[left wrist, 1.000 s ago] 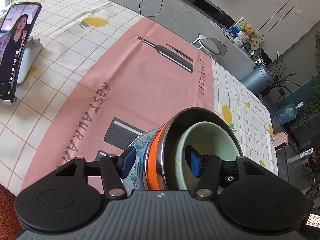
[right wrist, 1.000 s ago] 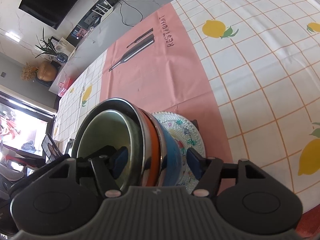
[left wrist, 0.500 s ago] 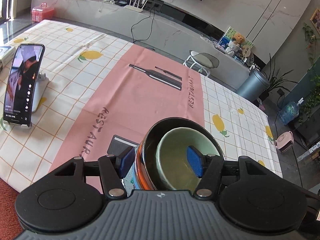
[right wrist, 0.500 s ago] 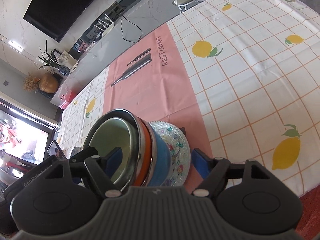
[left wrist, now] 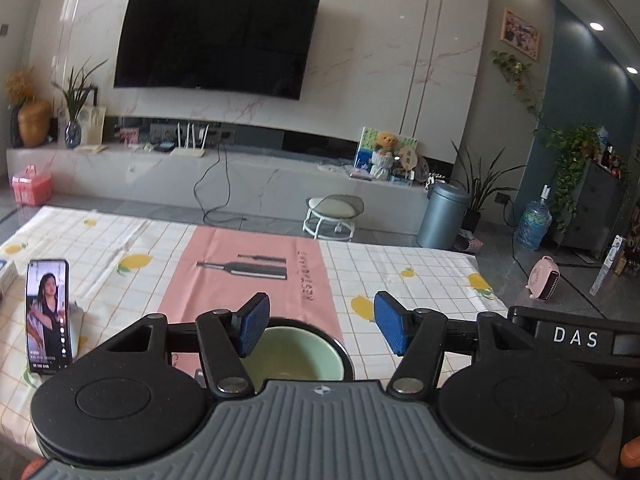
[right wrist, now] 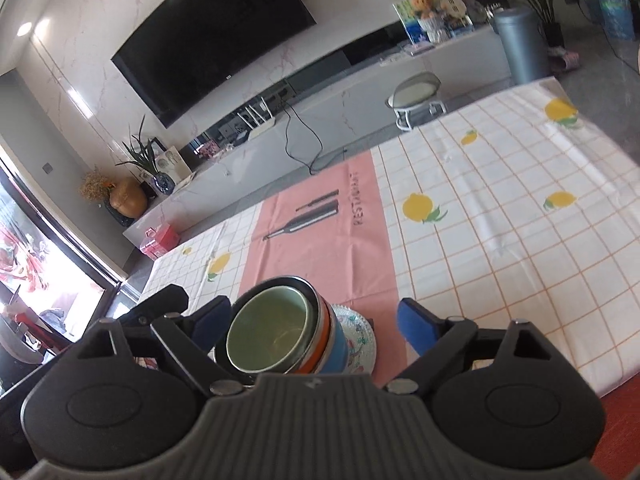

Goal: Organize plates and bowls

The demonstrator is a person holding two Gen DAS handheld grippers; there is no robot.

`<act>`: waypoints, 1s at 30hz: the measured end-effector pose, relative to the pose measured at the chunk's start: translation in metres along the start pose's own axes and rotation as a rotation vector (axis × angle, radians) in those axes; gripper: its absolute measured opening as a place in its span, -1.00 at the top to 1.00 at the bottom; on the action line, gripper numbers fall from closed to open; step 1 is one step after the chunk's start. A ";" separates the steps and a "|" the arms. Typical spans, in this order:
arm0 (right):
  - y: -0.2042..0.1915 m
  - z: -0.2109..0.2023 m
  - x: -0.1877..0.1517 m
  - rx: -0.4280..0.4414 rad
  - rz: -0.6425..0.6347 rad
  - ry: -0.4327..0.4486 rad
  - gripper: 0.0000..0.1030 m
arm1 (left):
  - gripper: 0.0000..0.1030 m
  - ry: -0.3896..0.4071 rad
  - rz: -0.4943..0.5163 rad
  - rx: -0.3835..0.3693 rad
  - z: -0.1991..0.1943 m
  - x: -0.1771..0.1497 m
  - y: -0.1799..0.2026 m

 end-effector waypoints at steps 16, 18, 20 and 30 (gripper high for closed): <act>0.004 -0.072 -0.056 -0.231 -0.192 0.075 -0.94 | -0.70 0.067 0.169 0.025 -0.036 -0.047 0.011; 0.002 -0.073 -0.065 -0.242 -0.211 0.062 -0.94 | -0.70 0.015 0.147 0.030 -0.033 -0.057 0.002; -0.001 -0.074 -0.076 -0.253 -0.218 0.050 -0.94 | -0.70 -0.058 0.103 0.047 -0.026 -0.066 -0.010; -0.009 -0.056 -0.127 -0.320 -0.252 -0.110 -0.94 | -0.70 -0.212 0.110 0.142 -0.023 -0.097 -0.033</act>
Point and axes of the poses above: each gripper's, at about its wrist camera, not at the fingertips, and z roughly the way its jaws point, y to its right, x to its top, the point moved 4 cm from there along z, roughly the way its jaws point, and after that the axes turned 15 degrees about -z, right-handed, at the moved point
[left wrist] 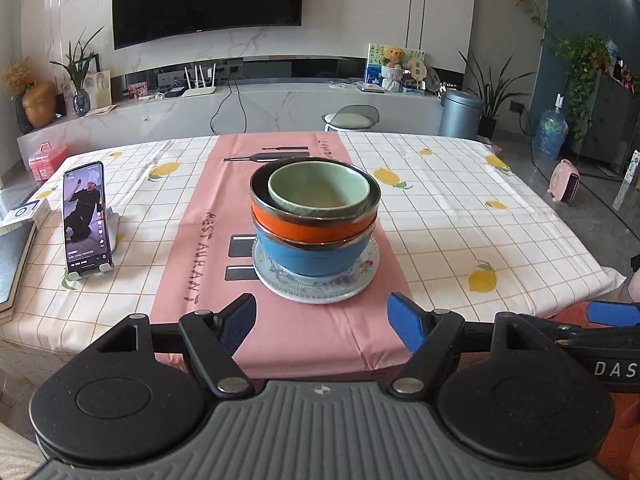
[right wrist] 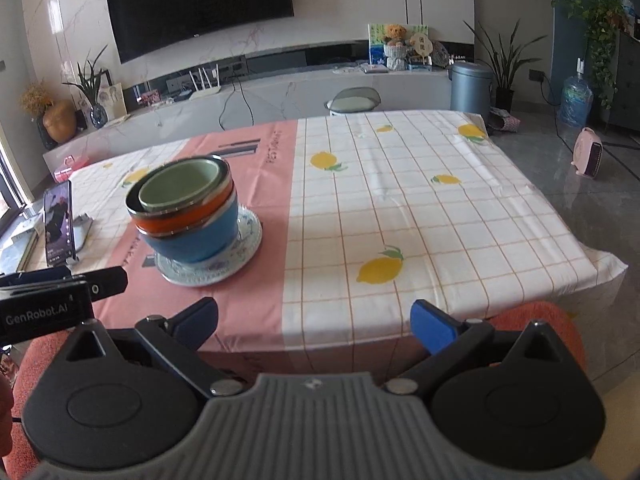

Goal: Organize plates and bowls

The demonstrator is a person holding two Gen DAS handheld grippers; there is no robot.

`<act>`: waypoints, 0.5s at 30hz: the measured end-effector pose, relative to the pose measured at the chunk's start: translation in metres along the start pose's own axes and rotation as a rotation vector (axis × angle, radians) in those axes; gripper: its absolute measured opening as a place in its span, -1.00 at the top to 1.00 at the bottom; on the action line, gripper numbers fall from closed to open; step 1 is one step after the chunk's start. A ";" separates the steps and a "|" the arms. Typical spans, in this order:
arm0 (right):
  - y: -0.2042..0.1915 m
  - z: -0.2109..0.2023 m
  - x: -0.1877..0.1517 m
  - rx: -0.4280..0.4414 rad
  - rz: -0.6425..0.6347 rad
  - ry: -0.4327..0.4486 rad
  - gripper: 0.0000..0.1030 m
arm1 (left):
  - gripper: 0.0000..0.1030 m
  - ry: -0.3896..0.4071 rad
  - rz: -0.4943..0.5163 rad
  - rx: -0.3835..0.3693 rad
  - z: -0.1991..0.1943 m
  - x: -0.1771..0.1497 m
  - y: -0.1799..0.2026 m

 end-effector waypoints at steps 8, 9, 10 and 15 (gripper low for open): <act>0.007 0.005 -0.014 -0.023 0.070 -0.048 -0.95 | -0.70 -0.033 0.052 0.019 0.002 -0.017 0.007; 0.006 0.004 -0.013 -0.025 0.071 -0.044 -0.95 | -0.70 -0.027 0.052 0.020 0.002 -0.016 0.007; 0.006 0.003 -0.013 -0.026 0.069 -0.042 -0.95 | -0.70 -0.021 0.055 0.020 0.000 -0.015 0.008; 0.003 0.000 -0.011 -0.033 0.054 -0.030 -0.94 | -0.70 -0.001 0.068 -0.001 -0.005 -0.015 0.011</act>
Point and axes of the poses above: each gripper's, at about its wrist camera, not at the fingertips, and z roughly the way its jaws point, y to its right, x to its top, the point moved 4 cm from there along z, roughly the way its jaws point, and after that the axes turned 15 degrees about -z, right-handed, at the moved point
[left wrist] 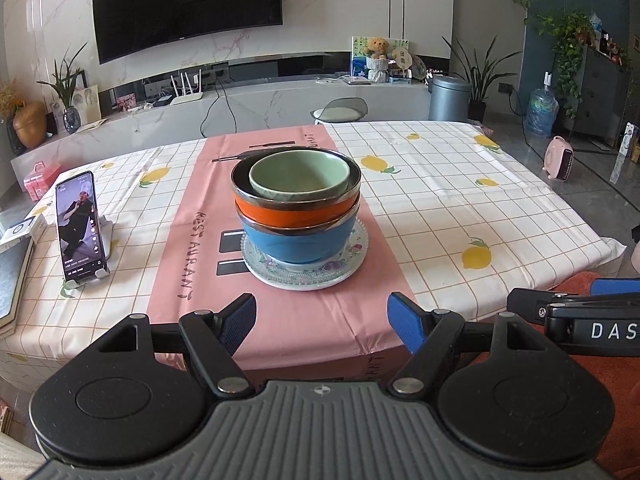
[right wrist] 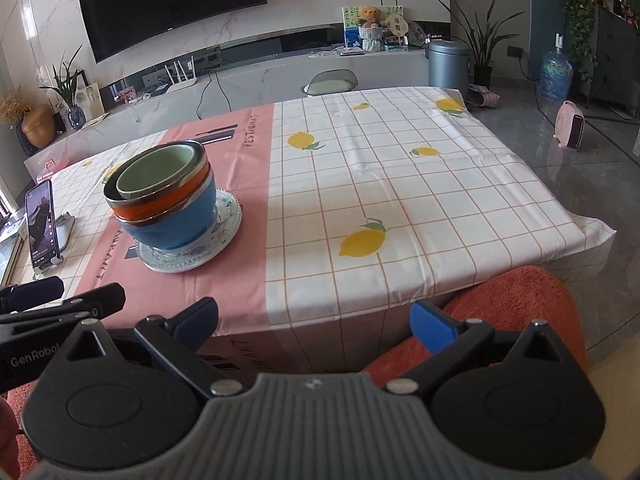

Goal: Organize plates and bowls

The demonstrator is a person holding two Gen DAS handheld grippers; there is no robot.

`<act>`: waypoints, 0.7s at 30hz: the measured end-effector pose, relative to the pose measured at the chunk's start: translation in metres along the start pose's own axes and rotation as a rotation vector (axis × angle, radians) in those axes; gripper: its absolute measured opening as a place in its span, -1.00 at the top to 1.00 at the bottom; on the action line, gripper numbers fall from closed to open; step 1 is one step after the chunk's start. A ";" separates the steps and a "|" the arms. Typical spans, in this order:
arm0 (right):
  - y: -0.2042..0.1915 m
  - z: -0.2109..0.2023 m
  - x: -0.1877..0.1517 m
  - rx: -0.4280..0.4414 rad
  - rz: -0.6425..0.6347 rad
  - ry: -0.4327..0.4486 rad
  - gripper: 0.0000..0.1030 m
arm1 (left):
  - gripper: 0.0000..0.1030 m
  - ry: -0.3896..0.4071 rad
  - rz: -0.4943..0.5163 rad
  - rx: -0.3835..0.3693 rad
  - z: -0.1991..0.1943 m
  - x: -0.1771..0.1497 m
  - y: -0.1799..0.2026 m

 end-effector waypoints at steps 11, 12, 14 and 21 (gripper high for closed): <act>0.003 -0.005 -0.001 -0.014 0.009 0.009 -0.95 | -0.70 0.014 0.020 -0.012 -0.005 0.001 0.004; 0.003 -0.005 -0.001 -0.014 0.009 0.010 -0.94 | -0.70 0.015 0.021 -0.013 -0.005 0.001 0.004; 0.002 -0.005 -0.001 -0.014 0.007 0.012 -0.95 | -0.70 0.015 0.022 -0.012 -0.005 0.001 0.004; 0.002 -0.006 -0.002 -0.015 0.006 0.015 -0.94 | -0.70 0.016 0.023 -0.014 -0.005 0.001 0.004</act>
Point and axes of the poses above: each gripper's, at about its wrist camera, not at the fingertips, and z roughly the way its jaws point, y to its right, x to its top, the point moved 4 cm from there along z, roughly the way its jaws point, and after that the axes turned 15 degrees about -z, right-handed, at the moved point
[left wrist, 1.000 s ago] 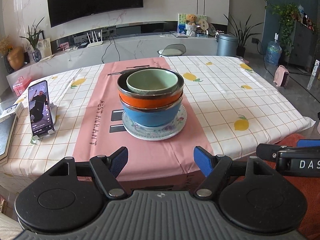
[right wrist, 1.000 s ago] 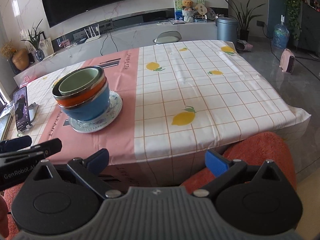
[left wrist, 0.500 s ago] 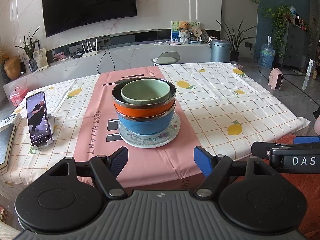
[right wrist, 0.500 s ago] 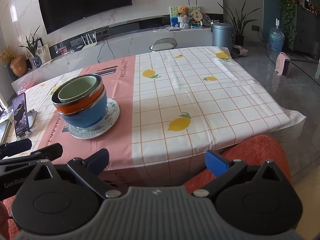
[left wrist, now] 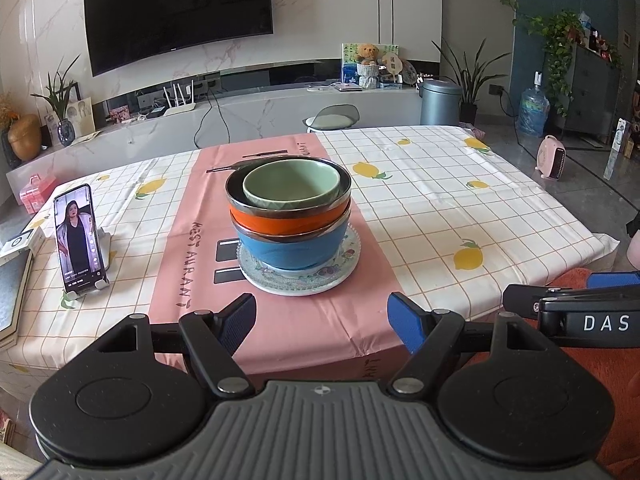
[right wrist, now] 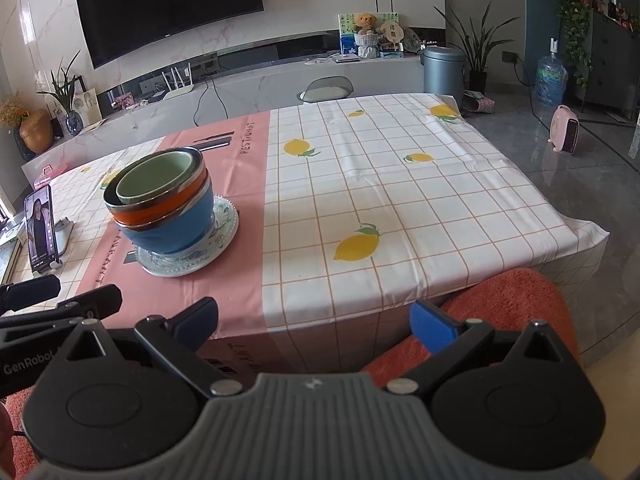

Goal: Organize plates and bowls

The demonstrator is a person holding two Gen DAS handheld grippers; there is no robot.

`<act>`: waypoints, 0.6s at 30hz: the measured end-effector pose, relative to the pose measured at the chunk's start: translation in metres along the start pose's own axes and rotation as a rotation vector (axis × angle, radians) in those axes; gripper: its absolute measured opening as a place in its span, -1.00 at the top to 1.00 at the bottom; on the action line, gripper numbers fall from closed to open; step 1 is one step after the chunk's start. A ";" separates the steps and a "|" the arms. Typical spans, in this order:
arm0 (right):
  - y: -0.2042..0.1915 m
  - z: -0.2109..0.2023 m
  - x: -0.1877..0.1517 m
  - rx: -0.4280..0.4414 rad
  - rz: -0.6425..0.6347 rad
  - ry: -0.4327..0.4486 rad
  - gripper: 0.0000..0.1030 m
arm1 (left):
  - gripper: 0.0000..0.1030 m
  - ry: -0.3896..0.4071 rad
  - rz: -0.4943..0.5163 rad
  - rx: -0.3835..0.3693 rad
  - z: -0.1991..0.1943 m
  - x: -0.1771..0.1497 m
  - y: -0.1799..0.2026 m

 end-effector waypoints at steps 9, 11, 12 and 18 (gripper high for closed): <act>0.000 -0.001 -0.001 0.003 0.004 -0.003 -0.94 | -0.71 0.000 0.004 -0.004 -0.002 -0.001 0.000; 0.000 -0.001 -0.002 0.004 0.005 -0.005 -0.95 | -0.70 0.000 0.005 -0.006 -0.002 -0.001 0.000; 0.000 -0.001 -0.002 0.004 0.006 -0.005 -0.95 | -0.70 0.000 0.005 -0.007 -0.002 -0.001 0.000; 0.000 -0.001 -0.002 0.002 0.002 -0.001 -0.95 | -0.70 -0.001 0.005 -0.010 -0.003 -0.002 0.000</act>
Point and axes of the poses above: each gripper's, at about its wrist camera, not at the fingertips, and z roughly the way its jaws point, y to its right, x to its top, the point moved 4 cm from there along z, roughly the way its jaws point, and after that the axes turned 15 degrees about -z, right-handed, at the moved point
